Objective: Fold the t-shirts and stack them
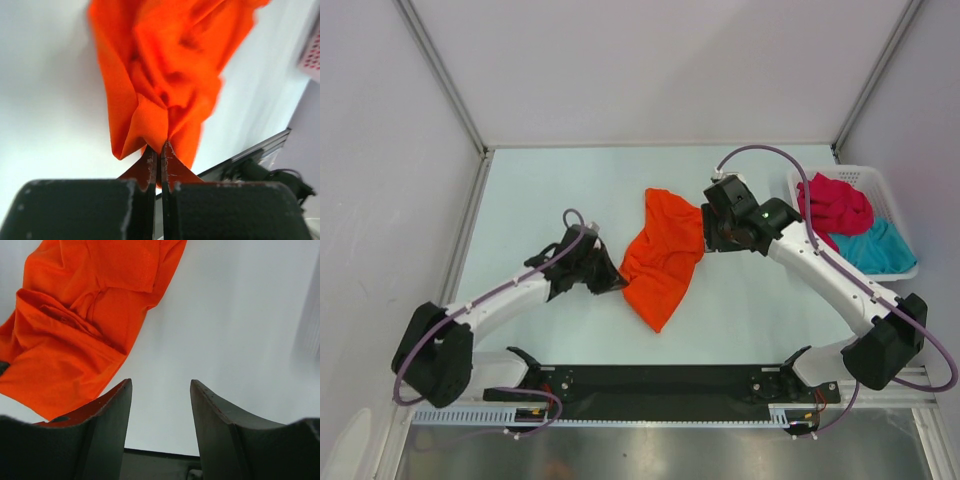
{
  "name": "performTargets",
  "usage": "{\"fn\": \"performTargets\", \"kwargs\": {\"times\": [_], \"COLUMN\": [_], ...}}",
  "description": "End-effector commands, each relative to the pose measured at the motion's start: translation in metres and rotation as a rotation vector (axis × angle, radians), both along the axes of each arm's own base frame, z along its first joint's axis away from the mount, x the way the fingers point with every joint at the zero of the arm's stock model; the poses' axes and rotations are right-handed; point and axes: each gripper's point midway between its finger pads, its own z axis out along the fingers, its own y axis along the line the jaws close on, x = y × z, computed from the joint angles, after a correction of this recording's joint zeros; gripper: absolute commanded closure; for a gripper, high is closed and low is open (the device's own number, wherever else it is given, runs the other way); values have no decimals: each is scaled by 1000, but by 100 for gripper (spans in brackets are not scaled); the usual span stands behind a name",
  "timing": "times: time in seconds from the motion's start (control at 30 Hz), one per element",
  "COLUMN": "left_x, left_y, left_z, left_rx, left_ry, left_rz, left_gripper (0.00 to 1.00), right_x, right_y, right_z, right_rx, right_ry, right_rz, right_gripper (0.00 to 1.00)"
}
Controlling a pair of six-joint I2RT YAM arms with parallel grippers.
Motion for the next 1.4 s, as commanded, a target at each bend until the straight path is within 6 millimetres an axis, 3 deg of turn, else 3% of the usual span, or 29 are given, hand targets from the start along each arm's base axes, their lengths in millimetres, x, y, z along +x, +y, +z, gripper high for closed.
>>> {"fn": "performTargets", "kwargs": {"times": [0.0,0.03,0.07,0.1,0.33,0.37,0.43,0.47,0.5,0.57,0.6,0.8,0.93,1.1,1.2,1.23,1.3,1.37], "left_x": [56,64,73,88,150,161,174,184,192,210,217,260,278,294,298,299,299,298], "left_y": [-39,-46,-52,-63,-108,-115,-119,-123,-123,-123,-121,-104,-93,-100,-107,-108,-104,-98], "left_z": [65,71,61,81,85,95,76,83,68,76,65,63,58,52,48,48,49,49], "left_rx": [-64,-68,-53,-79,-101,-117,-99,-112,-100,-105,-93,-79,-68,-89,-106,-107,-93,-70], "left_ry": [-135,-145,-116,-147,-137,-157,-119,-137,-108,-135,-116,-132,-138,-138,-137,-138,-145,-152], "left_rz": [-43,-56,-63,-74,-111,-114,-110,-105,-95,-74,-56,34,86,83,51,48,52,52], "left_gripper": [100,100,100,100,100,100,100,100,100,100,100,100,100,99,67,46,22,7], "right_x": [2,2,2,0,-4,-5,-4,-4,-4,-3,-2,4,8,14,17,17,18,20], "right_y": [-1,-1,-1,-1,-7,-8,-10,-10,-11,-14,-15,-23,-23,-22,-20,-19,-17,-13], "right_z": [17,19,20,21,28,28,27,27,25,21,20,8,2,-2,-5,-7,-9,-11], "right_rx": [13,16,16,15,3,-1,-8,-10,-18,-38,-44,-81,-89,-92,-91,-94,-87,-83], "right_ry": [-44,-47,-46,-42,-44,-42,-37,-36,-31,-20,-18,21,34,40,46,51,56,60], "right_rz": [-22,-22,-17,-16,-17,-16,-20,-21,-19,-26,-29,-40,-40,-40,-41,-40,-34,-29], "right_gripper": [44,44,44,44,44,44,44,44,44,44,44,44,44,44,44,44,44,44]}}
